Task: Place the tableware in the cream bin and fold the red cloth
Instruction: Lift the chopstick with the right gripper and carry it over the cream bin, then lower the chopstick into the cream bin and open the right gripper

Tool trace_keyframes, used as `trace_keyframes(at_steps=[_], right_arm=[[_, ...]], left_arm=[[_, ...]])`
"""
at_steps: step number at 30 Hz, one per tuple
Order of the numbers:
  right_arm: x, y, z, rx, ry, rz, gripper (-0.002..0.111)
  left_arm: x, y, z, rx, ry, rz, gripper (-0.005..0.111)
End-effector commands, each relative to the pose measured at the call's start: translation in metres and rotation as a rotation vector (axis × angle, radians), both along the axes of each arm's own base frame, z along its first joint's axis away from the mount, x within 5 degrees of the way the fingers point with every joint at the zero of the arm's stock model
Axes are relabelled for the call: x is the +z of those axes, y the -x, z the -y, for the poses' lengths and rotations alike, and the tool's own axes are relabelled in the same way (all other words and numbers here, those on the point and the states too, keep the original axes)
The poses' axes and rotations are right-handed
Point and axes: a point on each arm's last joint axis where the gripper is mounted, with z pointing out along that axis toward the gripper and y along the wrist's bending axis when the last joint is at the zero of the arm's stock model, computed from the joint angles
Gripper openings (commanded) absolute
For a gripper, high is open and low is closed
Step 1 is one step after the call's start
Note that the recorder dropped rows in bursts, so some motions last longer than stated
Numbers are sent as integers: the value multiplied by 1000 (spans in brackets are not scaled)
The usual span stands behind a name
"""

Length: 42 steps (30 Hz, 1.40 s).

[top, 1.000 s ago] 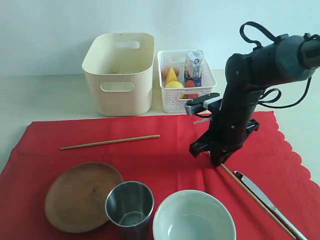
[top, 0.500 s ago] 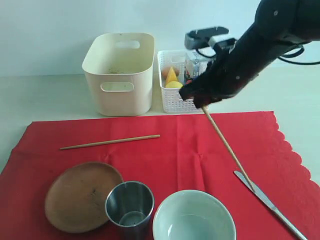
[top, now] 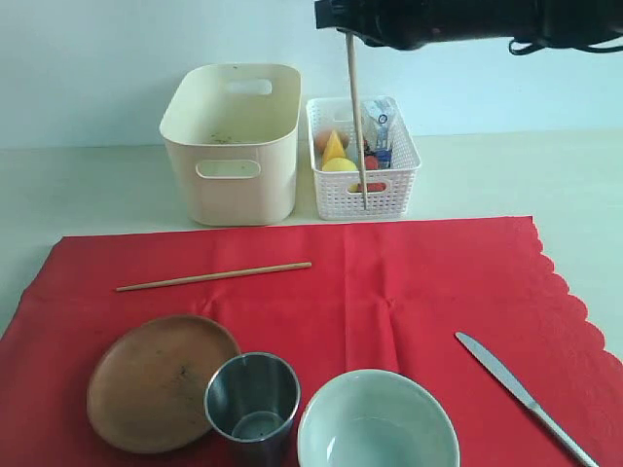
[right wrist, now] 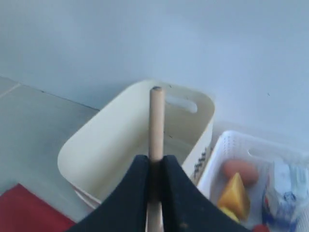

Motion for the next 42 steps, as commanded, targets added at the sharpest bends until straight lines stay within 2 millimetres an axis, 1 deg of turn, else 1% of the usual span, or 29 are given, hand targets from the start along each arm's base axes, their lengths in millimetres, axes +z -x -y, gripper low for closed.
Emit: trace_keyframes(at_steps=[1, 4, 9, 11, 15, 17, 20, 24, 28, 42], right_arm=[[16, -14, -21, 178, 24, 135, 0], [23, -24, -31, 252, 23, 206, 0], [29, -37, -44, 336, -8, 330, 0], [26, -41, -47, 360, -6, 385, 0], [15, -48, -51, 401, 78, 459, 0], [14, -47, -53, 432, 103, 494, 0], [14, -46, -53, 439, 106, 502, 0], [15, -43, -55, 482, 83, 512, 0], [18, -34, -60, 587, 25, 534, 0], [17, -33, -61, 593, 22, 533, 0]], left_arm=[[0, 0, 0, 4, 4, 7, 0], [0, 0, 0, 4, 4, 7, 0], [0, 0, 0, 4, 4, 7, 0], [0, 0, 0, 4, 4, 7, 0], [0, 0, 0, 4, 4, 7, 0], [0, 0, 0, 4, 4, 7, 0], [0, 0, 0, 4, 4, 7, 0], [0, 0, 0, 4, 4, 7, 0], [0, 0, 0, 4, 4, 7, 0], [0, 0, 0, 4, 4, 7, 0]])
